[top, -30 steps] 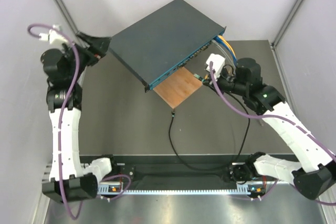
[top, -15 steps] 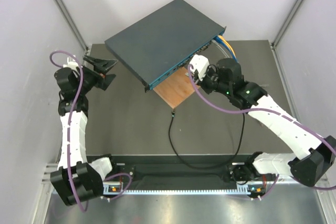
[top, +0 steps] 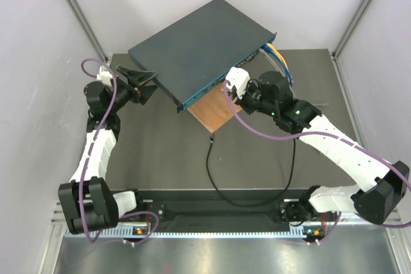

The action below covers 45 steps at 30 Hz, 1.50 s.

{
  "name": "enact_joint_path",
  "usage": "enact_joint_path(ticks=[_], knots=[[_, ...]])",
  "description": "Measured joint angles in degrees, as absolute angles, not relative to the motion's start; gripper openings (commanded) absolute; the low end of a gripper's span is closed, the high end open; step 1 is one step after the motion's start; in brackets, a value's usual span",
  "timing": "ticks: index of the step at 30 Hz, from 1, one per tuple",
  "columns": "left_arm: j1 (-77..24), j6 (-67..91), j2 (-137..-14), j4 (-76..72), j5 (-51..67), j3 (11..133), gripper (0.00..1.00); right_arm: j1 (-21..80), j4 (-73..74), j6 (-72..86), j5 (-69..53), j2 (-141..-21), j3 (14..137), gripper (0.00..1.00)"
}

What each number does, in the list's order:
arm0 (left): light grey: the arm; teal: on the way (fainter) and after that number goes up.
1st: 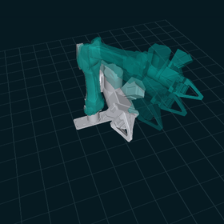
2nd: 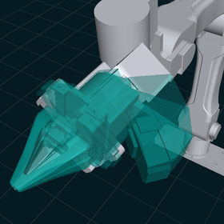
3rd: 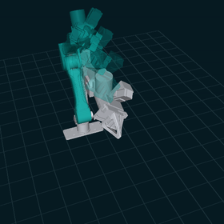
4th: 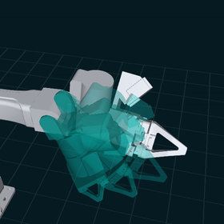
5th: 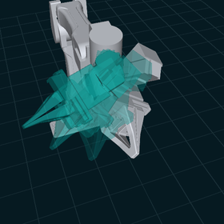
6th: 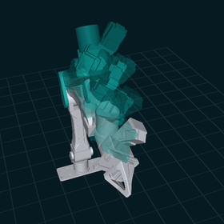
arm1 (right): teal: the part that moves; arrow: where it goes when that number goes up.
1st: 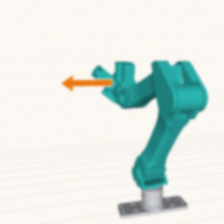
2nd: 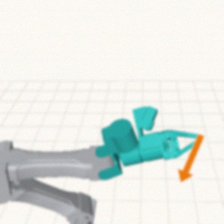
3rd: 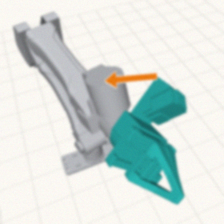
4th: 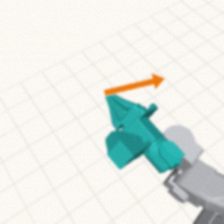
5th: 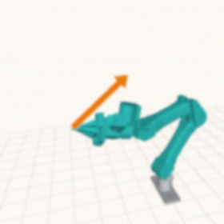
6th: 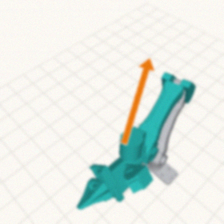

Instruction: Insert the plug into the switch port

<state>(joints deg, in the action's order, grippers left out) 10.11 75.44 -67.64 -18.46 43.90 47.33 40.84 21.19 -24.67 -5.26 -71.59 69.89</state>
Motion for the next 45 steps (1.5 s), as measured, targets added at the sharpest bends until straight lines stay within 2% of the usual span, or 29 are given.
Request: enact_joint_path(ticks=[7, 10, 11, 14, 15, 20, 45], knots=[[7.42, 75.59, -69.36, -20.82, 43.83, 47.51, 0.7, 41.8, 20.84, -24.16, -5.19, -73.69, 72.1, 0.0], [6.61, 74.83, -69.73, -20.97, 43.68, 47.92, 0.55, 41.87, 21.08, -22.98, -5.21, -75.2, 74.13, 0.0], [6.37, 74.54, -69.8, -20.97, 43.66, 48.38, 0.46, 41.87, 21.74, -22.33, -5.19, -75.81, 75.18, 0.0], [6.09, 75.66, -69.8, -19.2, 43.51, 49.06, 0.35, 41.87, 22.98, -20.12, -5.02, -77.43, 78.08, 0.0], [6.09, 75.44, -69.8, -19.25, 43.48, 49.08, 0.26, 41.87, 23.68, -19.16, -4.97, -77.91, 79.02, 0.0], [5.87, 74.65, -69.93, -18.7, 43.27, 49.63, 0.01, 41.91, 25.52, -15.77, -4.82, -78.89, 80.07, 0.0], [5.52, 73.6, -70.24, -17.21, 43.05, 50.65, 0.0, 42.85, 26.5, -11.33, 0.23, -79.4, 78.76, 0.0]])
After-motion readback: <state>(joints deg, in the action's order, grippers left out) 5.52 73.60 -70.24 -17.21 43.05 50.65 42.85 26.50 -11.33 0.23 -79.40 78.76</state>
